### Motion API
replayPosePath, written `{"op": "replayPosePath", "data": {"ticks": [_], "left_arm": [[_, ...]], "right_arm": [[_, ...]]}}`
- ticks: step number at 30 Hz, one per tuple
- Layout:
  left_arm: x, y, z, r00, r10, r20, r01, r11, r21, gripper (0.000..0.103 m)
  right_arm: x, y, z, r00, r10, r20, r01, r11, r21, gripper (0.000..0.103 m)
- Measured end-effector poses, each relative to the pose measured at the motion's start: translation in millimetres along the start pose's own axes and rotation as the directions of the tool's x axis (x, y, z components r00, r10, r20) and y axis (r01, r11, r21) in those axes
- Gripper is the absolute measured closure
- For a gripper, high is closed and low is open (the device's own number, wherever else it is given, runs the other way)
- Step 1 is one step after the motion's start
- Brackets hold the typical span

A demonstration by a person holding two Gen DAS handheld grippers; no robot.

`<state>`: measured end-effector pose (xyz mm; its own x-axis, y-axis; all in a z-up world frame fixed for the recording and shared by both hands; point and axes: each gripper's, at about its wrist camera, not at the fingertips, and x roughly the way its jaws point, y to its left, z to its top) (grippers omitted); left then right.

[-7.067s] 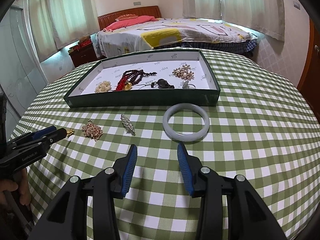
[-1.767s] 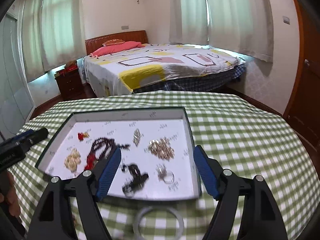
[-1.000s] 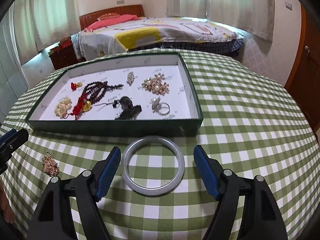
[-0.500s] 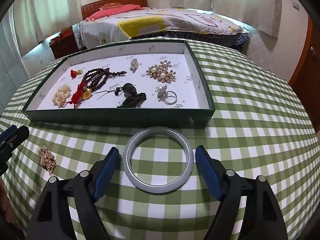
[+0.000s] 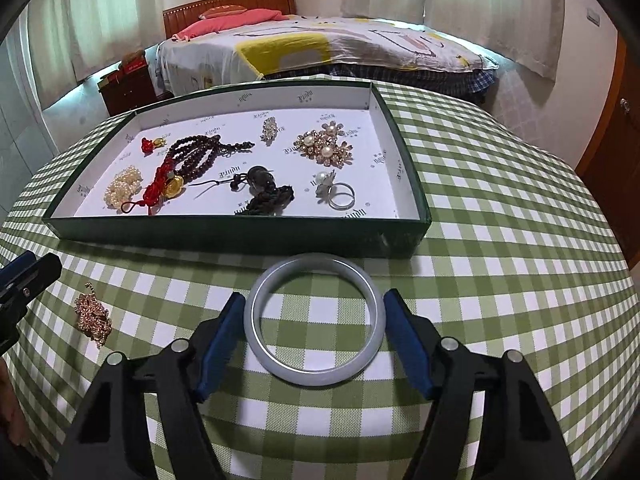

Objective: Organize jewelry
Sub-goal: 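Grasp the pale jade bangle rim with the right gripper while the left grasps the gold chain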

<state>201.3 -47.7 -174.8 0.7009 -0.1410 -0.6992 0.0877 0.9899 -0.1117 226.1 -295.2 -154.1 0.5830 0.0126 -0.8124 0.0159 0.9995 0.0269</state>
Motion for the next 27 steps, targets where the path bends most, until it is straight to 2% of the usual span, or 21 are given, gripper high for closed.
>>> {"op": "replayPosePath", "data": {"ticks": [10, 18, 22, 25, 27], "left_arm": [[0.0, -1.0, -0.5, 1.0, -0.003, -0.005, 0.003, 1.0, -0.001, 0.025], [-5.4, -20.4, -6.9, 0.998, -0.056, -0.008, 0.056, 0.998, 0.028, 0.025], [-0.9, -34.2, -10.0, 0.997, -0.074, -0.033, 0.076, 0.995, 0.059, 0.026], [4.7, -40.0, -9.6, 0.995, -0.085, -0.053, 0.088, 0.994, 0.062, 0.028], [10.1, -43.4, -9.5, 0.993, -0.091, -0.079, 0.096, 0.993, 0.061, 0.037]], "right_arm": [[-12.9, -3.5, -5.6, 1.0, 0.009, 0.025, -0.009, 1.0, 0.018, 0.035], [-26.1, -9.7, -15.6, 0.999, 0.014, 0.033, -0.015, 0.999, 0.034, 0.035], [-31.0, -12.5, -21.3, 0.999, 0.012, 0.036, -0.013, 0.999, 0.037, 0.035], [-30.8, -14.0, -24.8, 0.999, 0.016, 0.032, -0.018, 0.999, 0.042, 0.035], [-29.1, -14.9, -26.3, 0.999, 0.02, 0.028, -0.022, 0.999, 0.048, 0.035]]}}
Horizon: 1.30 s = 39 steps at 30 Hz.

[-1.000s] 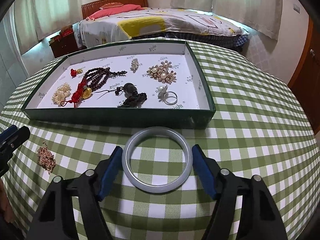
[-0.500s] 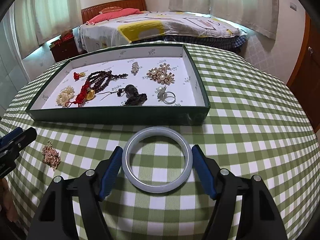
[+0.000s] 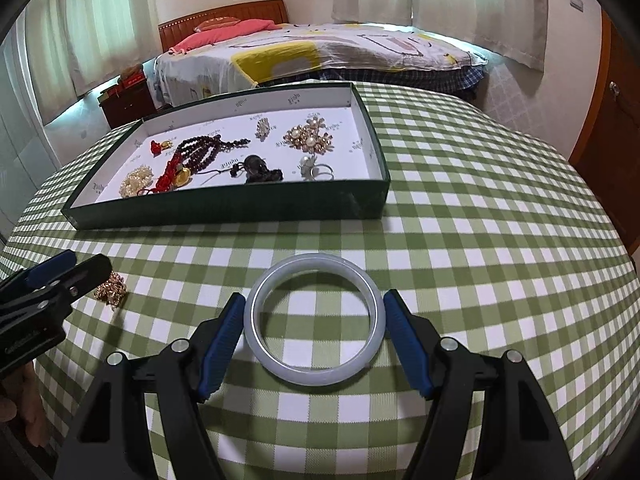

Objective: Organize jewelry
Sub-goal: 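Grasp the pale jade bangle rim with the right gripper while the left grasps the gold chain, then carry the bangle and gold chain over the tray with both grippers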

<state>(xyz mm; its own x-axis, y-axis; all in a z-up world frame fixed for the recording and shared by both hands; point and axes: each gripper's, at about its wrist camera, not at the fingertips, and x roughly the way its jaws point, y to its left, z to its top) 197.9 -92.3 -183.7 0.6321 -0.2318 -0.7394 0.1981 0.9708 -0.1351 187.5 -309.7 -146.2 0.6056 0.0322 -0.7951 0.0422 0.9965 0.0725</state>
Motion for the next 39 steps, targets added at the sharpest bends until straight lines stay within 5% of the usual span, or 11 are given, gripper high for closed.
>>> {"op": "replayPosePath", "data": {"ticks": [7, 17, 39], "left_arm": [[7.8, -3.0, -0.9, 0.999, 0.001, -0.042, -0.001, 1.0, 0.016, 0.051], [1.9, 1.6, -4.8, 0.998, -0.051, -0.035, 0.051, 0.999, 0.003, 0.088], [-23.9, 6.4, 3.0, 0.997, -0.06, 0.041, 0.061, 0.998, -0.002, 0.094]], "right_arm": [[0.2, -2.6, -1.0, 1.0, 0.015, 0.004, -0.015, 1.0, 0.013, 0.034], [0.8, 0.6, -3.0, 1.0, 0.023, 0.0, -0.023, 1.0, 0.012, 0.034], [-11.2, 8.1, -2.2, 0.999, 0.027, 0.031, -0.027, 1.0, 0.001, 0.035]]}}
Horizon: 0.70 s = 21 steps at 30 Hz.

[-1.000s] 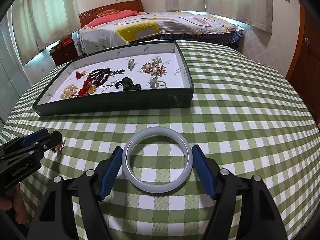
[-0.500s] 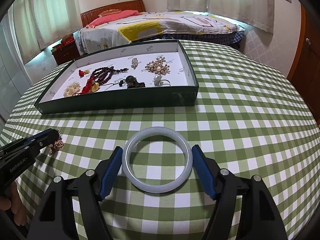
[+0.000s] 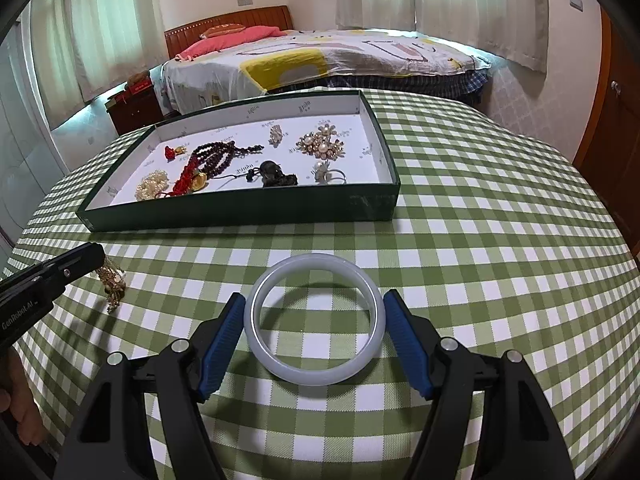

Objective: Organize jewelry
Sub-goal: 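Carry the bangle and gold chain over the tray with both grippers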

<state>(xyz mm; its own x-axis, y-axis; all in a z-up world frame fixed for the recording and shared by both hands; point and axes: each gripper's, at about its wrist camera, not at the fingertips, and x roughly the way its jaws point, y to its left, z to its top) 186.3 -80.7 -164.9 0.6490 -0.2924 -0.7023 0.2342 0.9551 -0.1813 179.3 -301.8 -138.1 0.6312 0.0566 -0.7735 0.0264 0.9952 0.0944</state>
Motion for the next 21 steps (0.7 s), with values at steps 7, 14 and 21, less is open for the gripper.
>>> {"op": "replayPosePath", "data": {"ticks": [7, 14, 21], "left_arm": [[-12.1, -0.9, 3.7, 0.999, 0.007, 0.032, -0.008, 1.0, 0.013, 0.093], [-23.8, -2.0, 7.6, 0.998, 0.002, 0.059, -0.002, 1.0, 0.013, 0.093], [-38.1, -3.5, 16.1, 0.995, -0.006, 0.096, 0.005, 1.0, 0.014, 0.094]], "right_arm": [[-10.4, 4.7, 2.4, 1.0, 0.004, 0.024, -0.004, 1.0, -0.007, 0.035], [-20.7, 8.7, 5.8, 0.999, 0.008, 0.045, -0.007, 1.0, -0.015, 0.035], [-34.4, 14.9, 12.9, 0.997, 0.017, 0.081, -0.015, 1.0, -0.027, 0.035]]}}
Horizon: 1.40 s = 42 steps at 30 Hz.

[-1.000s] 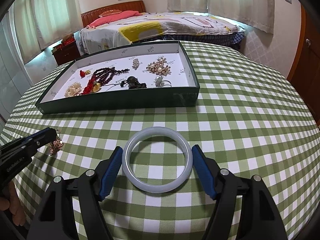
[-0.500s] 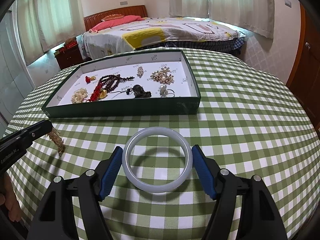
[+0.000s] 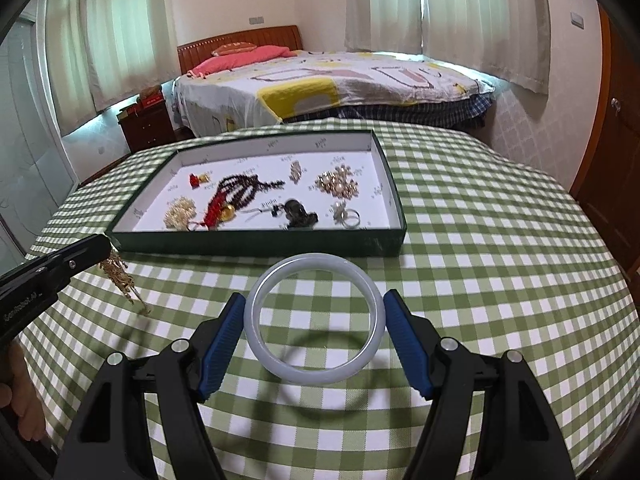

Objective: Organize jewelry
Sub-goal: 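Carry the bangle and gold chain over the tray with both grippers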

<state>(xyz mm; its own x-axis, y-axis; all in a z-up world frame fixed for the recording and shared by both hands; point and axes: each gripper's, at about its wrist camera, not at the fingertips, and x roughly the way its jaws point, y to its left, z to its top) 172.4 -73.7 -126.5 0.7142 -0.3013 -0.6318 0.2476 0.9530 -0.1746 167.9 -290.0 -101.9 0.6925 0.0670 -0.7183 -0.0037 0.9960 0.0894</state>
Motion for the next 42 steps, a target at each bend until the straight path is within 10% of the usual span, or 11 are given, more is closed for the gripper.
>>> {"op": "replayPosePath", "data": {"ticks": [24, 42], "left_arm": [[-6.7, -1.5, 80.0, 0.986, -0.011, 0.164, 0.006, 0.999, 0.036, 0.093], [103.4, -1.3, 146.9, 0.991, 0.022, 0.132, -0.032, 0.997, 0.072, 0.093]], "right_arm": [[-9.8, 12.3, 81.4, 0.984, 0.025, 0.175, -0.018, 0.999, -0.042, 0.034], [92.2, -4.5, 149.0, 0.99, 0.003, 0.144, 0.005, 0.999, -0.053, 0.034]]}}
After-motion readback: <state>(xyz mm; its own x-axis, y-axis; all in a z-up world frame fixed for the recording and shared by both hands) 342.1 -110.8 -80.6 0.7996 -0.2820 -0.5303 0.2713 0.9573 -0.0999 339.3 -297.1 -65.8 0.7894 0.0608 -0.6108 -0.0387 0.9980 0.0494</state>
